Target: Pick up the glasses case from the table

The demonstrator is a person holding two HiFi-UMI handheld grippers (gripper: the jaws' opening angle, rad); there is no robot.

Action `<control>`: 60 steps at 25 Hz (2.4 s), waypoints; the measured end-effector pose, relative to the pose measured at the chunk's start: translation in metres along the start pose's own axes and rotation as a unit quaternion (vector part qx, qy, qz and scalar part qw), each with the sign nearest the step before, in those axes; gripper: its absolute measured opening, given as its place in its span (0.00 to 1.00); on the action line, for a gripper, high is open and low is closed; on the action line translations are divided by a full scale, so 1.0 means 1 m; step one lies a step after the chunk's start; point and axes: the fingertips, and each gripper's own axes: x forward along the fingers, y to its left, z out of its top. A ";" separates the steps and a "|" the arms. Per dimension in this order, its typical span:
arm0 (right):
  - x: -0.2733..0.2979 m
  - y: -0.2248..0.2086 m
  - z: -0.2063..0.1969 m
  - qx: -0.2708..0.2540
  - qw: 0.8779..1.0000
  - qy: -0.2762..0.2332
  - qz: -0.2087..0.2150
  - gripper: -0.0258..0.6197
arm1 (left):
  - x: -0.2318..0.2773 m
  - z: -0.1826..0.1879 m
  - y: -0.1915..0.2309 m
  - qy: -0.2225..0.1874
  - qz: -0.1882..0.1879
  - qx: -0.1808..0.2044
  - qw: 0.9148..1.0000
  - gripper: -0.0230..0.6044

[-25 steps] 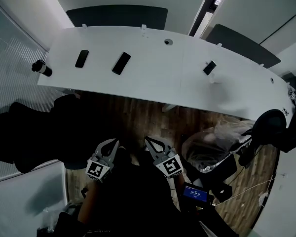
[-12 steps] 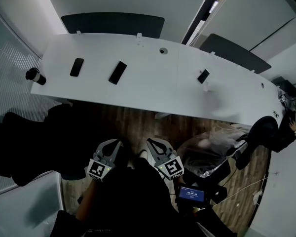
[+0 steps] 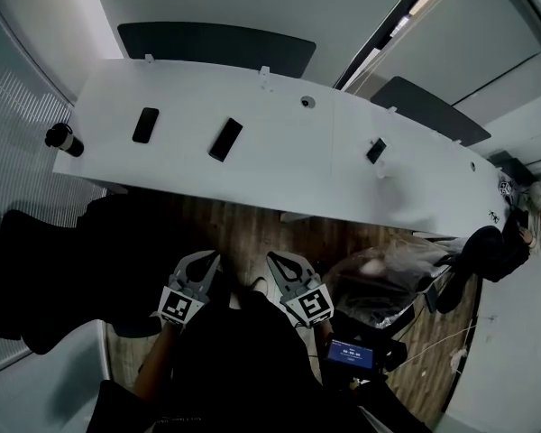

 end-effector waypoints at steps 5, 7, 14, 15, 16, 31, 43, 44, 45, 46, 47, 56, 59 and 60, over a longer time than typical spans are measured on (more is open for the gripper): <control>0.034 0.011 0.012 -0.012 1.000 0.013 0.007 0.05 | -0.012 -0.001 0.032 0.001 -0.002 0.005 1.000 0.04; 0.045 0.016 0.019 -0.015 1.000 0.016 0.006 0.05 | -0.018 0.000 0.044 -0.002 -0.004 0.008 1.000 0.04; 0.073 0.031 0.020 -0.032 0.999 0.032 0.009 0.05 | -0.026 -0.003 0.083 0.003 -0.007 0.024 1.000 0.04; 0.075 0.032 0.019 -0.027 0.999 0.031 0.010 0.05 | -0.024 -0.004 0.086 0.004 -0.007 0.032 0.999 0.04; 0.077 0.031 0.016 -0.020 0.999 0.032 0.012 0.05 | -0.023 -0.005 0.089 0.004 -0.008 0.041 0.999 0.04; 0.104 -0.073 0.023 -0.037 0.999 0.024 0.025 0.05 | 0.063 0.017 0.108 0.012 0.045 -0.024 0.999 0.04; 0.113 -0.172 0.009 -0.045 0.998 0.028 0.022 0.05 | 0.145 0.032 0.109 0.028 0.072 -0.003 0.997 0.04; 0.117 -0.176 0.009 -0.055 0.998 0.033 0.023 0.05 | 0.148 0.029 0.109 0.033 0.073 0.002 0.997 0.04; 0.120 -0.179 0.007 -0.067 0.997 0.040 0.026 0.05 | 0.149 0.025 0.109 0.040 0.075 0.005 0.996 0.04; 0.123 -0.179 0.004 -0.082 0.995 0.050 0.031 0.05 | 0.149 0.021 0.109 0.047 0.078 0.003 0.996 0.04; 0.126 -0.178 0.002 -0.100 0.992 0.061 0.039 0.05 | 0.150 0.015 0.111 0.052 0.078 -0.003 0.996 0.04; 0.179 -0.170 0.009 -0.278 0.944 0.118 0.129 0.05 | 0.151 0.024 0.151 0.023 0.082 -0.057 0.995 0.04; 0.205 -0.166 0.010 -0.380 0.901 0.117 0.173 0.05 | 0.148 0.030 0.170 0.006 0.093 -0.079 0.992 0.04; 0.213 -0.164 0.006 -0.406 0.886 0.117 0.190 0.05 | 0.145 0.031 0.173 0.000 0.099 -0.082 0.992 0.04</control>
